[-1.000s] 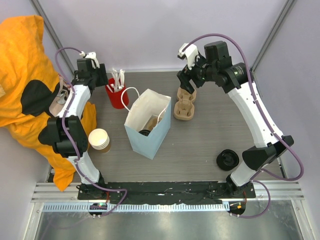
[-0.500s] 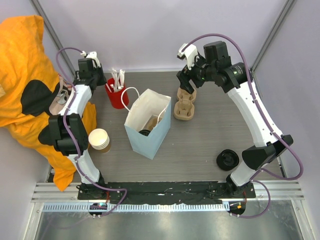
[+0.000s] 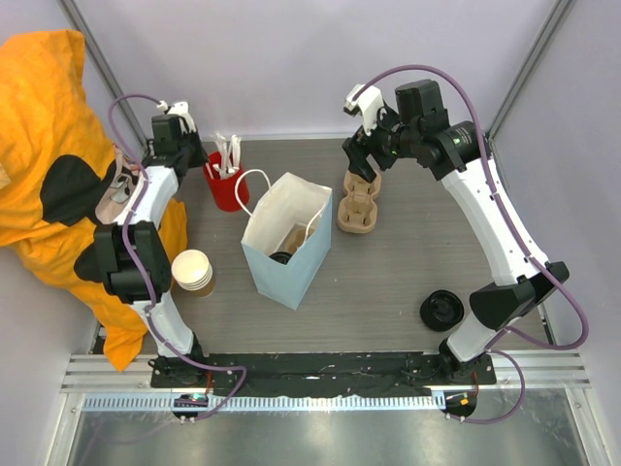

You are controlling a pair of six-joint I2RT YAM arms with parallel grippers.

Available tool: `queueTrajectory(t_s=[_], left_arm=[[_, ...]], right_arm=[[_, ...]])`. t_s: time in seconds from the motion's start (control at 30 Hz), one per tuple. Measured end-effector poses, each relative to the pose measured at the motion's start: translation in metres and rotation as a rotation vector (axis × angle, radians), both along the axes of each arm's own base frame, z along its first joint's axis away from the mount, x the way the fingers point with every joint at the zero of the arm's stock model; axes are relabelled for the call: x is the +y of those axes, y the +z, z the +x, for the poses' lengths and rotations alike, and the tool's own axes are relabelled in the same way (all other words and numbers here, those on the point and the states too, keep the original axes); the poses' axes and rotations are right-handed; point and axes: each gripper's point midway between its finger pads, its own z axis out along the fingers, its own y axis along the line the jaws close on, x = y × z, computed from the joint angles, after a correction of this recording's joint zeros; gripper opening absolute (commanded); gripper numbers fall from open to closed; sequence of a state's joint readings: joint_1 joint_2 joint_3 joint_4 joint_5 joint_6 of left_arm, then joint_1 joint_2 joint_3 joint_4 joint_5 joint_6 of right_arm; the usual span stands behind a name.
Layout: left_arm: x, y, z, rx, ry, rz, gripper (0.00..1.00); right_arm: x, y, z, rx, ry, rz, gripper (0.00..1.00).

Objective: Pack the takeout coffee

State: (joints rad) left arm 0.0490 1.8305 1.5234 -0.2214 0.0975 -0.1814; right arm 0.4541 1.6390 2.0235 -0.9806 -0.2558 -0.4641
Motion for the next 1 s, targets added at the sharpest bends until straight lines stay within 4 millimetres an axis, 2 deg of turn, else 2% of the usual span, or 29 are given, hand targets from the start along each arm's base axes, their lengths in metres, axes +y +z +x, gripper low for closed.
queueTrajectory(t_s=[0.13, 0.27, 0.4, 0.6, 0.8, 0.9, 0.97, 1.0], left_arm=[[-0.003, 0.014, -0.003, -0.026, -0.008, -0.016, 0.02], [-0.007, 0.045, -0.010, -0.083, -0.017, -0.033, 0.02], [-0.009, 0.087, -0.020, -0.164, -0.024, -0.035, 0.02], [-0.009, 0.169, -0.047, -0.313, -0.028, -0.008, 0.02], [-0.014, 0.254, -0.081, -0.448, -0.068, 0.024, 0.01], [-0.022, 0.287, -0.100, -0.497, -0.114, 0.025, 0.02], [-0.030, 0.305, -0.114, -0.525, -0.158, 0.019, 0.02], [-0.034, 0.311, -0.119, -0.535, -0.179, 0.015, 0.02]], right_arm=[[0.000, 0.000, 0.000, 0.000, 0.001, 0.001, 0.82], [0.000, 0.000, 0.000, 0.000, 0.001, 0.001, 0.82], [0.000, 0.000, 0.000, 0.000, 0.001, 0.000, 0.82], [-0.001, 0.000, 0.000, -0.001, -0.003, -0.002, 0.83], [-0.007, 0.003, 0.003, -0.023, -0.039, -0.014, 0.88], [-0.011, 0.003, 0.005, -0.039, -0.063, -0.022, 0.91], [-0.015, -0.001, 0.006, -0.044, -0.081, -0.034, 0.99], [-0.018, -0.004, 0.007, -0.043, -0.093, -0.043, 1.00]])
